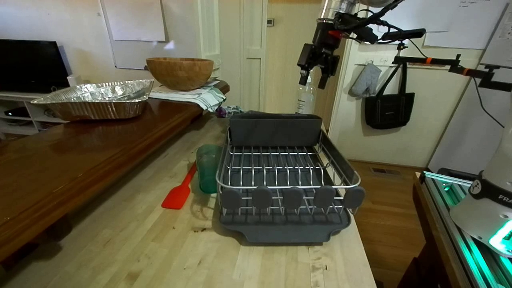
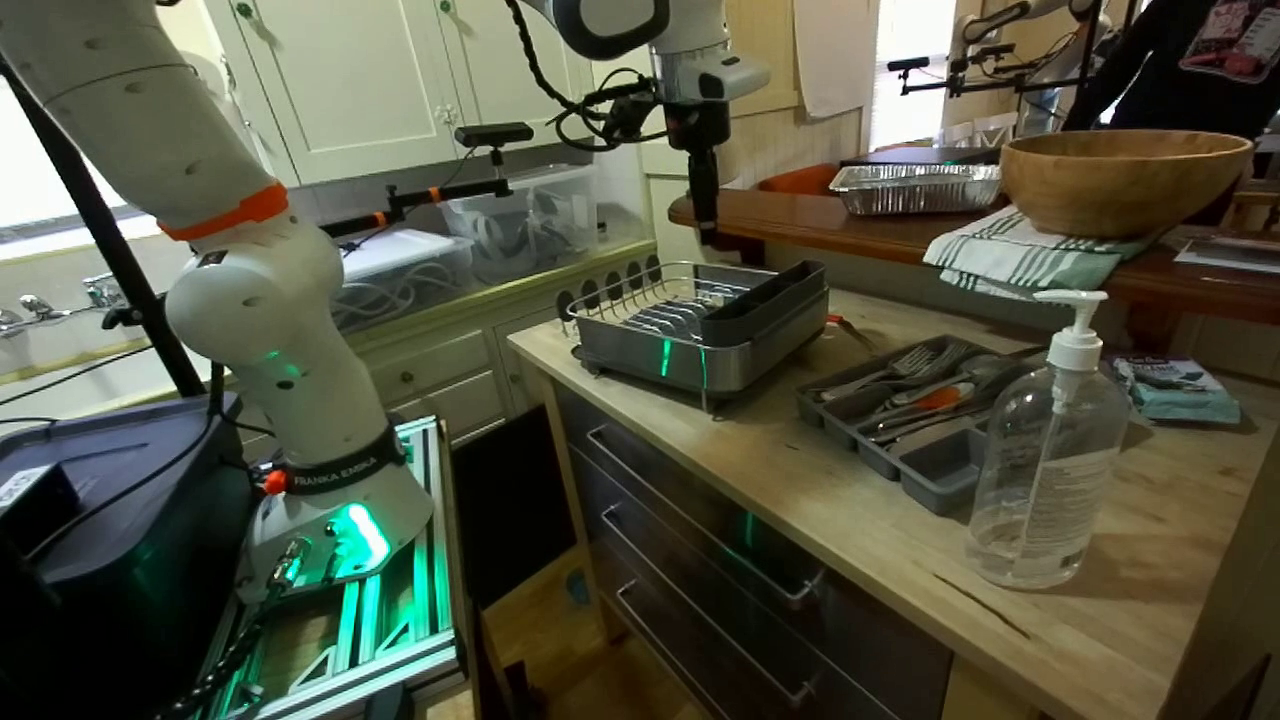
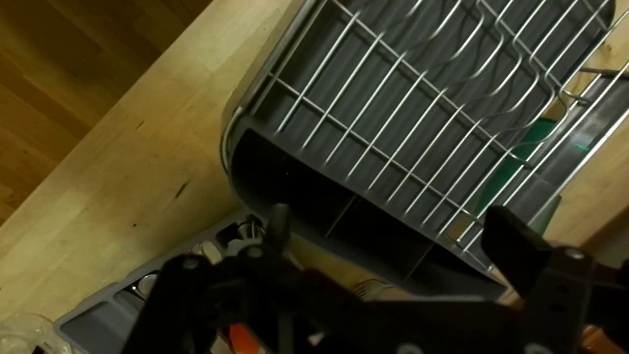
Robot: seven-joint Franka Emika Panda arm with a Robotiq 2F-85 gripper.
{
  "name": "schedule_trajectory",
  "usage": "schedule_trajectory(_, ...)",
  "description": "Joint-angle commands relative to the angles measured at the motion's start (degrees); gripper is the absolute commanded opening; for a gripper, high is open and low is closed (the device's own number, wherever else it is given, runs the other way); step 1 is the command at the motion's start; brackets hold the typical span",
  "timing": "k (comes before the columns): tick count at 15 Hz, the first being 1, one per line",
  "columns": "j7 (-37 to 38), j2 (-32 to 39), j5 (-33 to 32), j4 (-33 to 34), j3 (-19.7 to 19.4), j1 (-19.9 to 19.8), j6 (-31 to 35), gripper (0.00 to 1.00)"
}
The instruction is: Place some cutlery on the dishrack.
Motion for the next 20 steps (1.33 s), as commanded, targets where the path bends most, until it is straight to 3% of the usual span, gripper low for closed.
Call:
schedule_trajectory(1,0.06,0.00,-0.03,0.11,0.21,0.31,-0.14,1.00)
schedule_trajectory(3,0.63,-0.37,-2.22,-0.27,0.48,-0.32,1.25,1.00)
schedule_trajectory(6,-3.94,1.04,-7.55,1.58,-2.33,-3.01,3.17,1.00)
schedule_trajectory(10,-19.31,8.28,-11.80,7.96,-9.24,-6.42,5.60,1.00)
schedule_trajectory(13,-32.57,17.12,-9.16,16.04,-13.01,-7.27,6.55,1.00)
schedule_trajectory(16,-42.76,25.42,-6.22,23.57,-12.43,-8.59,5.16,1.00)
schedule_trajectory(20,-53.59,32.54,-2.57,29.80,-8.04,-11.24,3.88,1.00)
